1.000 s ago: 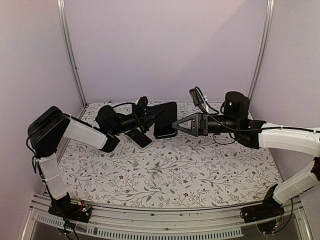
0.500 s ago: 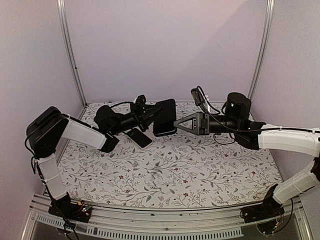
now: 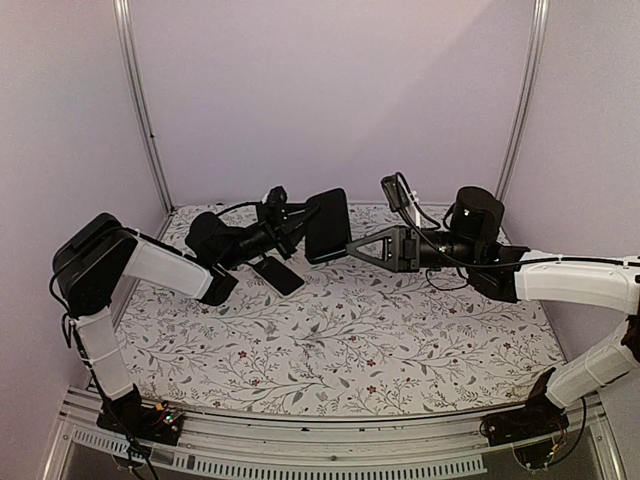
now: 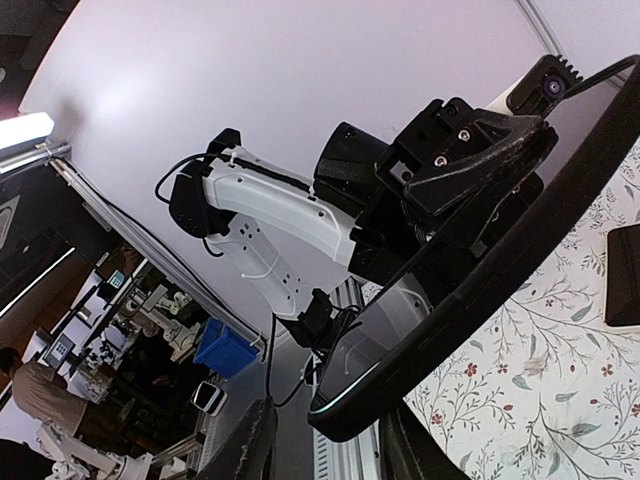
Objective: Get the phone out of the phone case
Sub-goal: Remove the bottom right corner of the phone case from the phone.
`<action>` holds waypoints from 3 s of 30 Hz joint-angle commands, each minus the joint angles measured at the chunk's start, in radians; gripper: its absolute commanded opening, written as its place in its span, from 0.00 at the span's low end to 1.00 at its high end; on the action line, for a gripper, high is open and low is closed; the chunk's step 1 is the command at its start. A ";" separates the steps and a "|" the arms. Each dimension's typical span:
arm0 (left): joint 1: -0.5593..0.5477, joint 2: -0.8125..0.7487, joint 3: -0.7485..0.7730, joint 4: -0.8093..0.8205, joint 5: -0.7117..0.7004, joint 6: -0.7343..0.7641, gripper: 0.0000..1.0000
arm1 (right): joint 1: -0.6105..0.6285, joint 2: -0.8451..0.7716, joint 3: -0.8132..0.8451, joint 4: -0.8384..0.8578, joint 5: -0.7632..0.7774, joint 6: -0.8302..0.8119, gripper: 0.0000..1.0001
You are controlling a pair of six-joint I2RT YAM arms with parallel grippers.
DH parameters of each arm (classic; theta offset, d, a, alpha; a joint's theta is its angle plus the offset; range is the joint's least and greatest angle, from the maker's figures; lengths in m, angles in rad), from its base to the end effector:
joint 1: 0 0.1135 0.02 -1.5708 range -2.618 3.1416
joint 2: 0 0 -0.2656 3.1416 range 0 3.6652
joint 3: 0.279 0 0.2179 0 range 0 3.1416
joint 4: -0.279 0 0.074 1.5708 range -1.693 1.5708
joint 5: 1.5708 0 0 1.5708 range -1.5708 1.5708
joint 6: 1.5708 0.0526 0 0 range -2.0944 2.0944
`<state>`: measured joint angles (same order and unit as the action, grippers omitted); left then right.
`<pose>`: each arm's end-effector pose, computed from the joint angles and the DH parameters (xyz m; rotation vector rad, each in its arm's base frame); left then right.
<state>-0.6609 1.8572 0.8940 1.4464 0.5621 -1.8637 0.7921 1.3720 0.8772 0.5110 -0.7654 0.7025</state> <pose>0.2740 -0.2485 0.2856 -0.2510 1.5966 -2.4263 0.1794 0.2337 0.3290 -0.7805 1.6878 1.6970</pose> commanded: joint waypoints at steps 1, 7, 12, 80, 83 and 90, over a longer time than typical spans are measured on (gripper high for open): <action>0.004 -0.016 0.006 0.083 -0.051 0.002 0.00 | 0.015 0.007 0.003 0.075 -0.038 0.003 0.31; 0.000 -0.008 0.011 0.090 -0.047 -0.002 0.00 | 0.015 0.011 0.013 0.075 -0.035 0.000 0.25; -0.006 -0.001 0.014 0.104 -0.041 -0.010 0.00 | 0.015 0.025 0.029 0.076 -0.038 -0.003 0.16; -0.029 -0.037 0.012 -0.037 0.001 0.032 0.00 | 0.016 0.046 0.193 0.004 0.025 -0.154 0.16; -0.032 -0.036 0.018 -0.053 0.007 0.036 0.00 | 0.017 0.040 0.194 0.003 0.029 -0.161 0.18; -0.041 -0.026 0.028 -0.081 0.020 0.037 0.00 | 0.016 0.035 0.207 0.006 0.025 -0.177 0.15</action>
<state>-0.6601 1.8309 0.9100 1.4345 0.5156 -1.8519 0.8001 1.4387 1.0088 0.4034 -0.7616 0.5854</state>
